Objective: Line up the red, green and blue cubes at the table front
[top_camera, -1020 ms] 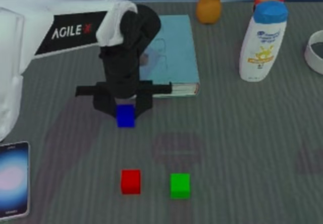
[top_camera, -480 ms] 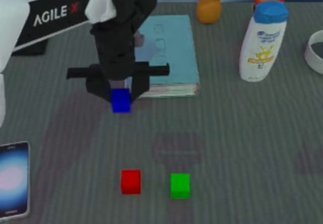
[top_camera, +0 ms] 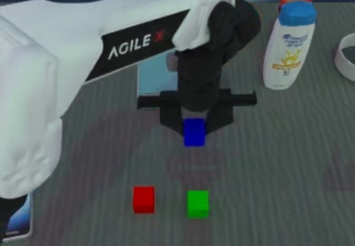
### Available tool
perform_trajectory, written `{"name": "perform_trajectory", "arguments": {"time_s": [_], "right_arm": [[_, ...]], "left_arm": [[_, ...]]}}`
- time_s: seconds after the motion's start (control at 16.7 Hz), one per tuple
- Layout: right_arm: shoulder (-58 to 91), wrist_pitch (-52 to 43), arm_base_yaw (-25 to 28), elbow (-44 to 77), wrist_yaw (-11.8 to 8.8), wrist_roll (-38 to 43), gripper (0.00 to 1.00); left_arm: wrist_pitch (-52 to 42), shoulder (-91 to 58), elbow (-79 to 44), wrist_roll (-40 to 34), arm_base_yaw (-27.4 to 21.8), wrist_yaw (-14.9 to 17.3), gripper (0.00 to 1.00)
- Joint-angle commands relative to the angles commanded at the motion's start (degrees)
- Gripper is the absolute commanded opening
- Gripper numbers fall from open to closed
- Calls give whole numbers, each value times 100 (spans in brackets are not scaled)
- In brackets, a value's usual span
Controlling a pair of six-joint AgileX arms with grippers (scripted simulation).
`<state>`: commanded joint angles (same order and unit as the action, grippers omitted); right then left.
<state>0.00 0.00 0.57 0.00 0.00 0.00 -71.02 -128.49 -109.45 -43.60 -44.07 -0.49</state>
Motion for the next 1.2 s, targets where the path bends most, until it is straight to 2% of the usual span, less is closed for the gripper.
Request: {"name": "perform_trajectory", "arguments": {"time_s": [0.18,0.36,0.72,1.02,1.2], "right_arm": [[0,0,0,0,0,0,100],[0,0,0,0,0,0,100],[0,0,0,0,0,0,100],[0,0,0,0,0,0,100],[0,0,0,0,0,0,100]], "left_arm": [[-266,-178,-432,-837,-879,-1,0],[-398,-238,-687,-1302,-1346,-6,0],[-295,-227,-595,-1316,-1366,-5,0],[742,-374,258,-1336,-1378,-8,0],[1052,-443,550,-1347,-1394,-5,0]]}}
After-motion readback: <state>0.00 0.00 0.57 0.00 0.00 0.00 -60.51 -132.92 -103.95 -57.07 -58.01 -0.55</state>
